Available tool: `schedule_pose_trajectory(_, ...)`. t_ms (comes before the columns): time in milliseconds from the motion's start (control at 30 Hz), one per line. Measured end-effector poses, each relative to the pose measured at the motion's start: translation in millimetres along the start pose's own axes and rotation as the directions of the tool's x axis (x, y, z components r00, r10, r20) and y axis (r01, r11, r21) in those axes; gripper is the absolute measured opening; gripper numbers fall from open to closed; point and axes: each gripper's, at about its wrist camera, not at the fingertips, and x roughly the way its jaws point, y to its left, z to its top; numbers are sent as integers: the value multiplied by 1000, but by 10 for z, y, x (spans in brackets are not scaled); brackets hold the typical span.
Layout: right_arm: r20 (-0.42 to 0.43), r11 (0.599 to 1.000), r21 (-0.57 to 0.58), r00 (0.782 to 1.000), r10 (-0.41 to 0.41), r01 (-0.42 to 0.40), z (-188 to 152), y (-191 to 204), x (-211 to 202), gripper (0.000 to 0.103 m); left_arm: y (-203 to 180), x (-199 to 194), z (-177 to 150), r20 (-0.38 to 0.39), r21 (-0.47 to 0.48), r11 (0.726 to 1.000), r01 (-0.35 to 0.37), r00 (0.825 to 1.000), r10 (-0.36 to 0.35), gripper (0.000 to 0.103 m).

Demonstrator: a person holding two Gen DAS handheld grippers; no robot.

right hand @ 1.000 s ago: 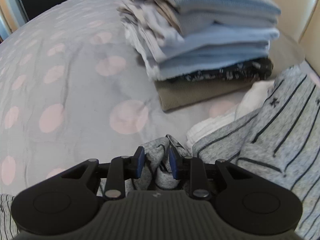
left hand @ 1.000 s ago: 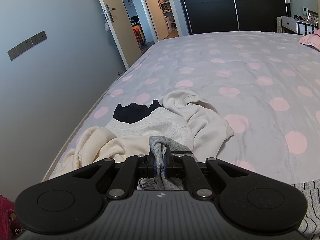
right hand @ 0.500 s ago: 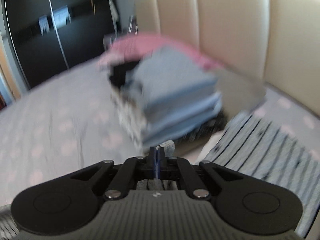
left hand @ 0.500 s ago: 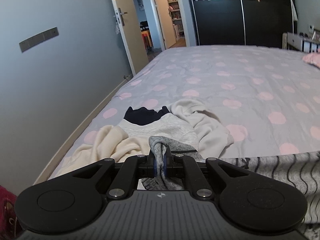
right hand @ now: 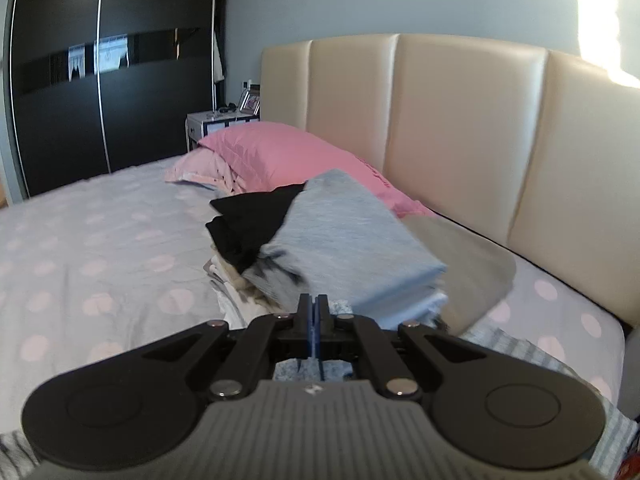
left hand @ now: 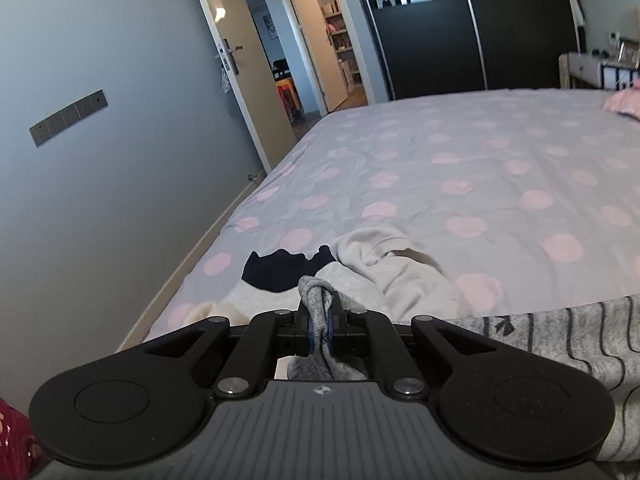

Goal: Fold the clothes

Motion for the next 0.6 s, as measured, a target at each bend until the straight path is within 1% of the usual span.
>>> schedule_pose_trajectory(100,-6,1000,-29,1000,-8,8,29,301,329,1,-149,336,119,-23,16,999,-34,999,34,4)
schedule_pose_trajectory(200,-11,998,-62,1000,-21,20,45,597,669,1,-305,659,183,-53,24,999,-46,997,47,4)
schedule_pose_trajectory(300,-24,995,-87,999,-47,45,17,829,989,1,-468,932,164,-86,47,998,-44,995,48,4)
schedule_pose_trajectory(367,-40,992,-105,997,-70,65,-28,956,1190,1,-542,1080,104,-122,64,998,-13,992,21,5)
schedule_pose_trajectory(433,-64,989,-125,995,-82,74,-97,1034,1359,1,-599,1189,36,-155,87,996,32,988,-18,10)
schedule_pose_trajectory(500,-87,987,-142,993,-83,70,-149,1066,1463,2,-615,1212,-19,-162,106,991,78,985,-60,19)
schedule_pose_trajectory(533,-95,986,-149,992,-84,69,-168,1073,1499,3,-613,1199,-29,-160,116,989,87,985,-68,22)
schedule_pose_trajectory(567,-98,984,-158,991,-93,77,-178,1065,1515,4,-604,1179,-35,-156,126,988,91,985,-71,27)
schedule_pose_trajectory(600,-101,983,-164,990,-100,82,-186,1054,1524,9,-575,1131,-42,-153,130,986,104,985,-84,35)
